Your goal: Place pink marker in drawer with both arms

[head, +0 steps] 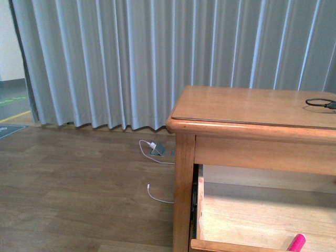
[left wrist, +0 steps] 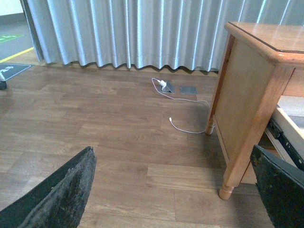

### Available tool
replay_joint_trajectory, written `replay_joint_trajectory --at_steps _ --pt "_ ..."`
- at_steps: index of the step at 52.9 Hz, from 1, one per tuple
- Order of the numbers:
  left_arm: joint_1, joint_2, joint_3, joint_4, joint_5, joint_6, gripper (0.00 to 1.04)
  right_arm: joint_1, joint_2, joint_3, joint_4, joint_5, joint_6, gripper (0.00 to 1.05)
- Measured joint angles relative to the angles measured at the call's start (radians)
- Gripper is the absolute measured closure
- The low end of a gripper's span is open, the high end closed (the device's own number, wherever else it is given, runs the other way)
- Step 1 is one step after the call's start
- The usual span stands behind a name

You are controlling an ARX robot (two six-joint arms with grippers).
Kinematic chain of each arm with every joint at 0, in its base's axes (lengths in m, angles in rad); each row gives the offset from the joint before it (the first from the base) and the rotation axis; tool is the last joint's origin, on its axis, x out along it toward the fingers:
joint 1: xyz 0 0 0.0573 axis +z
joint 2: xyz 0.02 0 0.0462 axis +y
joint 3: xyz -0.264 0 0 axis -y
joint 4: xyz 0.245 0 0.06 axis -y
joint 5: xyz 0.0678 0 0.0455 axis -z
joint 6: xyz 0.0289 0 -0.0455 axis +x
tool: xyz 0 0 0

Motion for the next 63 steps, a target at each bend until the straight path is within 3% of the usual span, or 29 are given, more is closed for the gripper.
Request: replay_joint_trajectory --at_steps 22,63 --pt "0.000 0.000 0.000 0.000 0.000 0.000 0.06 0.073 0.389 0.111 0.268 0.126 0.078 0.08" --pt "0.000 0.000 0.000 0.000 0.000 0.000 0.06 0.013 0.909 0.416 0.663 0.233 0.114 0.08"
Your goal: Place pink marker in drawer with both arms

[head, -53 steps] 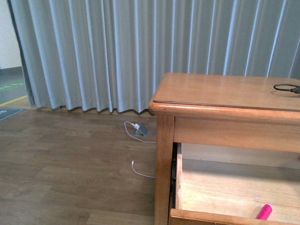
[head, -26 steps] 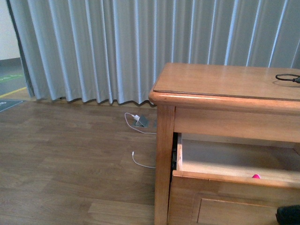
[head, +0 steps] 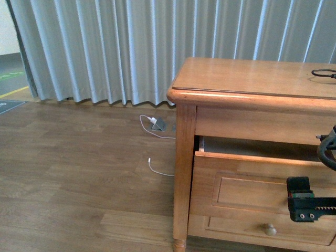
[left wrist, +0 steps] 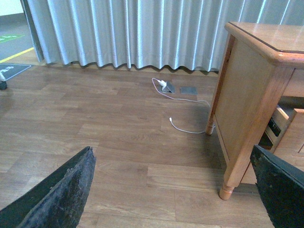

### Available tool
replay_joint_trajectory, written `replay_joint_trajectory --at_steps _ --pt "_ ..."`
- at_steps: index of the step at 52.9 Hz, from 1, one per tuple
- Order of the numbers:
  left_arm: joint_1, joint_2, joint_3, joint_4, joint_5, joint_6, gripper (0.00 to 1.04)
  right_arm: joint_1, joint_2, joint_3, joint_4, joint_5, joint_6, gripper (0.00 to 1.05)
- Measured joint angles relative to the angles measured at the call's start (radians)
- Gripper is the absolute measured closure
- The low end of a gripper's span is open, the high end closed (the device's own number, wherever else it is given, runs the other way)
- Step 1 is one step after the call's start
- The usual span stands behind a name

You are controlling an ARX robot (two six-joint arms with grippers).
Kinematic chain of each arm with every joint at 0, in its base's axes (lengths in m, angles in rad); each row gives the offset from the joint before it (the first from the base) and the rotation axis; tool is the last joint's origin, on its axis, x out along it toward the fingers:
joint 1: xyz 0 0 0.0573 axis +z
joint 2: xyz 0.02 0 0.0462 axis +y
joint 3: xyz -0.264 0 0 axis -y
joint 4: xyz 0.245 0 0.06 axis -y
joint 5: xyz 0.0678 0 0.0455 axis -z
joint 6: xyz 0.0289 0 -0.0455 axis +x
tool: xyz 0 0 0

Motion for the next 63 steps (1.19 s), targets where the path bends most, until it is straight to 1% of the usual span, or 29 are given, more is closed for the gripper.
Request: replay_joint_trajectory --at_steps 20,33,52,63 --pt "0.000 0.000 0.000 0.000 0.000 0.000 0.06 0.005 0.167 0.125 0.134 0.014 0.021 0.08" --pt "0.000 0.000 0.000 0.000 0.000 0.000 0.06 0.005 0.237 0.157 0.238 0.024 0.026 0.08" --pt "0.000 0.000 0.000 0.000 0.000 0.000 0.06 -0.006 0.256 0.173 0.257 0.024 0.024 0.08" --pt "0.000 0.000 0.000 0.000 0.000 0.000 0.06 -0.016 0.220 0.158 0.214 -0.021 0.027 0.08"
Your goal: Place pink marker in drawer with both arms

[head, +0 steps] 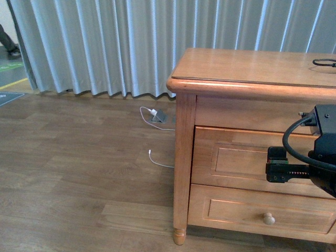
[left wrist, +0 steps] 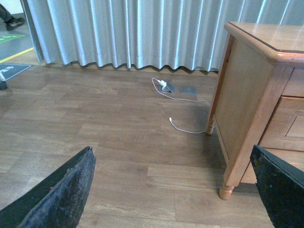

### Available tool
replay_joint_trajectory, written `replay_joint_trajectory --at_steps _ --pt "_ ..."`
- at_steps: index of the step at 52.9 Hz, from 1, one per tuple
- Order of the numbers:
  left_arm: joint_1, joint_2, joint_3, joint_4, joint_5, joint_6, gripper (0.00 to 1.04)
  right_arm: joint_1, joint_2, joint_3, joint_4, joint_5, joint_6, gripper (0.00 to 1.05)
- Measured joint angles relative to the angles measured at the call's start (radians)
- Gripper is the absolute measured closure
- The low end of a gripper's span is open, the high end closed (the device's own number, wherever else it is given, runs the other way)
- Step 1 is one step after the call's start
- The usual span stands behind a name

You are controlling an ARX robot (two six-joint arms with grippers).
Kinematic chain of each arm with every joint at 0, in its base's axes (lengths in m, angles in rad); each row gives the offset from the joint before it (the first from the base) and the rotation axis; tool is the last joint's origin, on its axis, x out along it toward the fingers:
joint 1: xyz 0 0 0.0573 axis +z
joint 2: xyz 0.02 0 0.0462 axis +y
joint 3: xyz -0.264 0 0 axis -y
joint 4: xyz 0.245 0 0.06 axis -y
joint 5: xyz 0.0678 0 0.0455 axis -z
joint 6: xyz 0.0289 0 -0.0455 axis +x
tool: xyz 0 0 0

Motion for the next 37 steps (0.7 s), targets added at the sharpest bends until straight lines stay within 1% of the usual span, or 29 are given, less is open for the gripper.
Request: replay_joint_trajectory --at_steps 10,21,31,37 --pt "0.000 0.000 0.000 0.000 0.000 0.000 0.06 -0.003 -0.098 -0.074 -0.063 -0.036 0.000 0.08" --pt "0.000 0.000 0.000 0.000 0.000 0.000 0.06 -0.008 -0.287 -0.206 -0.159 -0.115 0.001 0.08" --pt "0.000 0.000 0.000 0.000 0.000 0.000 0.06 -0.061 -0.531 -0.330 -0.278 -0.199 0.006 0.08" --pt "0.000 0.000 0.000 0.000 0.000 0.000 0.06 -0.127 -0.751 -0.427 -0.394 -0.264 0.007 0.08"
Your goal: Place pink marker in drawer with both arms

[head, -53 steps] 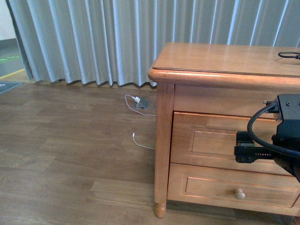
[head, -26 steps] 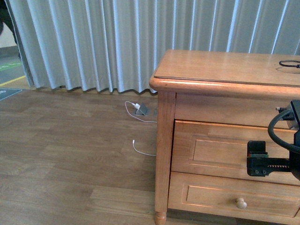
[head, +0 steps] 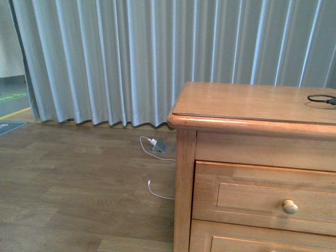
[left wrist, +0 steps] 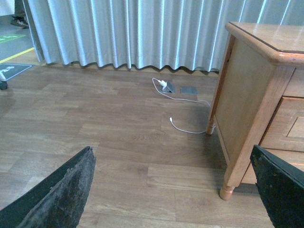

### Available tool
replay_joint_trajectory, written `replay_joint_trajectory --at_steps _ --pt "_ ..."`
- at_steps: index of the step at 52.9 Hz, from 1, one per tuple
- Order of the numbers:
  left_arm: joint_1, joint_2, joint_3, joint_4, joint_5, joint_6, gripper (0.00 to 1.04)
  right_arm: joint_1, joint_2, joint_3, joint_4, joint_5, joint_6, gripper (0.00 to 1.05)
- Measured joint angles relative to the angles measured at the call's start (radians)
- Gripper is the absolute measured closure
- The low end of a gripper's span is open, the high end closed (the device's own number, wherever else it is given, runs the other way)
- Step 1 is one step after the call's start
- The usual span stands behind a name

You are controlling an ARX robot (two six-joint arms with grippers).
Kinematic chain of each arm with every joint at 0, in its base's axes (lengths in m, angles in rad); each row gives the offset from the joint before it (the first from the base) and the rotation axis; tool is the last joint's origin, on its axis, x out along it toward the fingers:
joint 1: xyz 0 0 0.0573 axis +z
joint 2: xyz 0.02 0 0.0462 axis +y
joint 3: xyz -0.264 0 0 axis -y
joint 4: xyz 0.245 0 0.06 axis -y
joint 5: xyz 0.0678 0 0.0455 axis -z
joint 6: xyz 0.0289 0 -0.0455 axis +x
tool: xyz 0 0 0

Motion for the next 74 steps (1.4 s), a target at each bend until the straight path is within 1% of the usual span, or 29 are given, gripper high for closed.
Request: replay_joint_trajectory --at_steps 7,9,11,15,17,21,37,38,42,43,45,52,53,58,63,64,66,67,69,71,74 --pt "0.000 0.000 0.000 0.000 0.000 0.000 0.06 -0.080 -0.257 -0.102 -0.127 -0.072 -0.018 0.08" --pt "0.000 0.000 0.000 0.000 0.000 0.000 0.06 -0.124 -0.378 -0.135 -0.207 -0.114 -0.031 0.08" --pt "0.000 0.000 0.000 0.000 0.000 0.000 0.06 -0.148 -0.439 -0.148 -0.249 -0.132 -0.037 0.08" --pt "0.000 0.000 0.000 0.000 0.000 0.000 0.06 -0.222 -0.607 -0.172 -0.363 -0.190 -0.056 0.08" --pt "0.000 0.000 0.000 0.000 0.000 0.000 0.06 -0.253 -0.671 -0.176 -0.412 -0.207 -0.061 0.08" --pt "0.000 0.000 0.000 0.000 0.000 0.000 0.06 -0.293 -0.753 -0.182 -0.462 -0.219 -0.068 0.08" --pt "0.000 0.000 0.000 0.000 0.000 0.000 0.06 -0.306 -0.782 -0.184 -0.467 -0.224 -0.075 0.08" --pt "0.000 0.000 0.000 0.000 0.000 0.000 0.06 -0.306 -0.782 -0.196 -0.432 -0.228 -0.067 0.10" --pt "0.000 0.000 0.000 0.000 0.000 0.000 0.06 -0.281 -0.806 -0.285 -0.196 -0.200 -0.053 0.24" --pt "0.000 0.000 0.000 0.000 0.000 0.000 0.06 -0.276 -0.812 -0.293 -0.177 -0.195 -0.052 0.26" --pt "0.000 0.000 0.000 0.000 0.000 0.000 0.06 -0.256 -0.837 -0.309 -0.136 -0.175 -0.050 0.33" --pt "0.000 0.000 0.000 0.000 0.000 0.000 0.06 -0.189 -0.918 -0.323 -0.165 -0.116 -0.047 0.58" --pt "0.000 0.000 0.000 0.000 0.000 0.000 0.06 -0.185 -0.923 -0.324 -0.169 -0.113 -0.047 0.60" --pt "0.000 0.000 0.000 0.000 0.000 0.000 0.06 -0.146 -0.956 -0.362 -0.164 -0.074 -0.047 0.77" --pt "0.000 0.000 0.000 0.000 0.000 0.000 0.06 -0.114 -0.995 -0.363 -0.201 -0.046 -0.047 0.95" --pt "0.000 0.000 0.000 0.000 0.000 0.000 0.06 -0.111 -1.000 -0.363 -0.206 -0.043 -0.047 0.97" --pt "0.000 0.000 0.000 0.000 0.000 0.000 0.06 -0.083 -1.022 -0.363 -0.225 -0.002 -0.047 1.04" --pt "0.000 0.000 0.000 0.000 0.000 0.000 0.06 -0.061 -1.033 -0.363 -0.236 0.035 -0.047 1.03" --pt "0.000 0.000 0.000 0.000 0.000 0.000 0.06 -0.020 -1.050 -0.363 -0.251 0.071 -0.047 1.03" --pt "0.000 0.000 0.000 0.000 0.000 0.000 0.06 0.006 -1.065 -0.363 -0.265 0.075 -0.047 1.03" --pt "0.000 0.000 0.000 0.000 0.000 0.000 0.06 0.017 -1.083 -0.363 -0.284 0.076 -0.047 1.03"
